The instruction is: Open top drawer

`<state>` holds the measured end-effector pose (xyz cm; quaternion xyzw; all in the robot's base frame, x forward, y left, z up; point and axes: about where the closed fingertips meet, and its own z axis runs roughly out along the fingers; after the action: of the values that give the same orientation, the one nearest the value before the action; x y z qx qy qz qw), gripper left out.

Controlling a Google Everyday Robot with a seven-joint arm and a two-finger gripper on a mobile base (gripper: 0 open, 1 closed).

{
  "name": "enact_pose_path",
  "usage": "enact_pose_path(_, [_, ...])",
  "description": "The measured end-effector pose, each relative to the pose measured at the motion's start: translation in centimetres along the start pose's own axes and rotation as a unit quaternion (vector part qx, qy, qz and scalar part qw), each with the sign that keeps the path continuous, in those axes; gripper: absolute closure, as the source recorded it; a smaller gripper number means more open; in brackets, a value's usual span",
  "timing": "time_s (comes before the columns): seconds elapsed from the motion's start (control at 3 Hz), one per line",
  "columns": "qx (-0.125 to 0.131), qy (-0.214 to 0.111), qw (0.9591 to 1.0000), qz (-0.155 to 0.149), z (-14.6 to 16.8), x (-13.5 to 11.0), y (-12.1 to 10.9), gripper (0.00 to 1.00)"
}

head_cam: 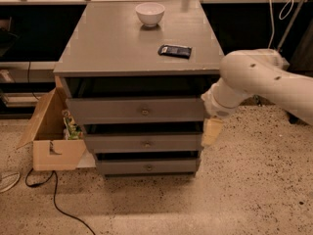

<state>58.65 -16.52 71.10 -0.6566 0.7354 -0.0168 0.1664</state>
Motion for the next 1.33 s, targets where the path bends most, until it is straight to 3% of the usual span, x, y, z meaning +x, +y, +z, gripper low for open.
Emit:
enact_pose_path(0.33, [0.012, 0.015, 0.9989, -0.042, 3.9, -2.1, -3.5, 0.00])
enact_pose_path(1.33, [0.019, 0.031, 0.9959, -0.083, 8.9, -5.3, -9.2, 0.00])
